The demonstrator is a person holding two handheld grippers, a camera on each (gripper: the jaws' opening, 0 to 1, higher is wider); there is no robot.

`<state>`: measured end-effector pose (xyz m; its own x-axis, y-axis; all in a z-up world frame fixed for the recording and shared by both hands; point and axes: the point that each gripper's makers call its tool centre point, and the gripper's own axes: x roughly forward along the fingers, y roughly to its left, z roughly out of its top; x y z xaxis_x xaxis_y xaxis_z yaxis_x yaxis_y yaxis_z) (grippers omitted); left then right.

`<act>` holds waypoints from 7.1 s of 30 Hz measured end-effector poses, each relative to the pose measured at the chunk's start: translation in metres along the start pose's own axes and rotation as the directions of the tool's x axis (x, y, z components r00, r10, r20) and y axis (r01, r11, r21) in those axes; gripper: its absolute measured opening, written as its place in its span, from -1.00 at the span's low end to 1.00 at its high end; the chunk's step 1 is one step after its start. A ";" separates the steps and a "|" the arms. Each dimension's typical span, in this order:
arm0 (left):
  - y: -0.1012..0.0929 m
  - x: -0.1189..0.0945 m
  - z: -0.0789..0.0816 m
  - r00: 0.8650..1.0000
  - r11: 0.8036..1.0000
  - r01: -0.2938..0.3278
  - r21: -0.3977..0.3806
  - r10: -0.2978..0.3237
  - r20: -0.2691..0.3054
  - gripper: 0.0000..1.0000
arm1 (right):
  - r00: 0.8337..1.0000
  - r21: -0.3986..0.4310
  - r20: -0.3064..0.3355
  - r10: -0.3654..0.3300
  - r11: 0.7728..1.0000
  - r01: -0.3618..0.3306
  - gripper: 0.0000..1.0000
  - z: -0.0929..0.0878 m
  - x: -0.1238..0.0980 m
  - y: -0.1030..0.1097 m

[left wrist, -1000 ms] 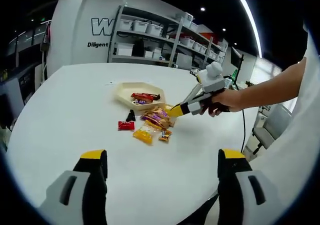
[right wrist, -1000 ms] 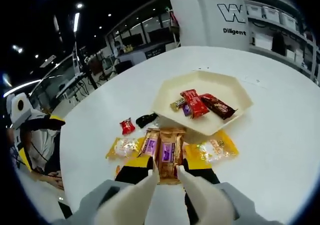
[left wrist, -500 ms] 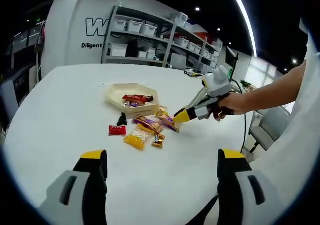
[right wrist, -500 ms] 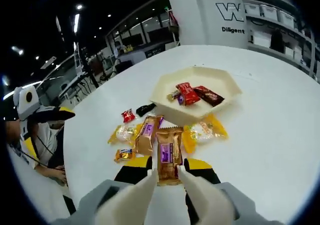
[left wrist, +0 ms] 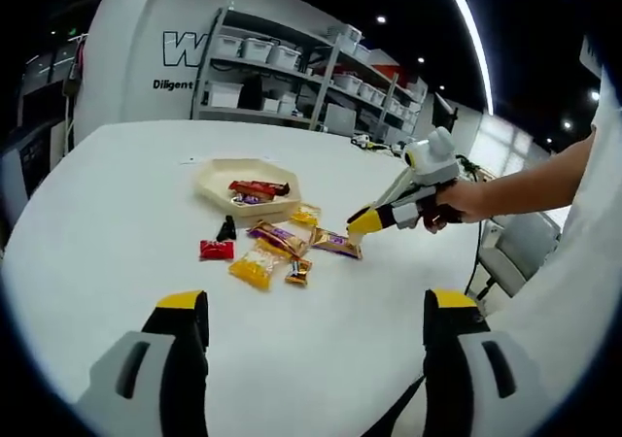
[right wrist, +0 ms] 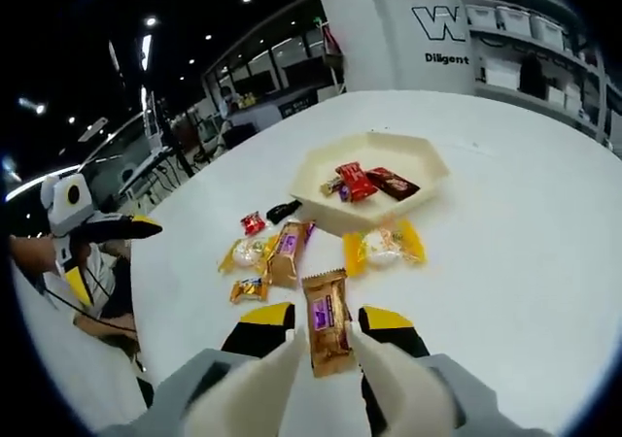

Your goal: Place the target food into the container with the food tongs after gripping and lifting it, then release it inside without dropping or visibly crushing the food.

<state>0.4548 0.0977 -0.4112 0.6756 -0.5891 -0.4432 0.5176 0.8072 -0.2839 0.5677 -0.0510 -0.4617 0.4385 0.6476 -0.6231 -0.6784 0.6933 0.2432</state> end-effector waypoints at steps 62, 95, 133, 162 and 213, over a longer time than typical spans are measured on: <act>0.018 -0.007 -0.004 0.998 0.998 -0.058 -0.032 0.059 0.022 0.86 | 0.990 -0.053 0.104 -0.097 0.993 0.103 -0.66 0.032 0.008 -0.015; 0.020 -0.016 -0.003 0.994 0.995 -0.093 -0.047 0.096 0.047 0.95 | 0.956 -0.168 0.290 -0.053 0.980 0.106 -0.64 0.194 0.012 -0.015; 0.024 -0.021 -0.002 0.992 0.992 -0.114 -0.061 0.117 0.049 0.90 | 0.978 -0.110 0.184 -0.102 0.986 0.123 -0.61 0.127 0.024 -0.043; 0.029 -0.031 -0.006 0.989 0.988 -0.143 -0.054 0.144 0.019 0.87 | 0.997 -0.108 0.033 -0.063 0.992 0.066 -0.59 0.058 0.052 -0.032; 0.008 -0.001 0.004 0.998 0.998 -0.052 -0.041 0.054 0.033 0.82 | 0.977 -0.163 0.008 -0.215 0.963 0.214 -0.55 0.009 -0.023 -0.090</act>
<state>0.4608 0.1043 -0.4096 0.7195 -0.5459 -0.4293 0.4598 0.8377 -0.2946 0.6242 -0.1258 -0.4624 0.5790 0.4856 -0.6550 -0.6558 0.7546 -0.0202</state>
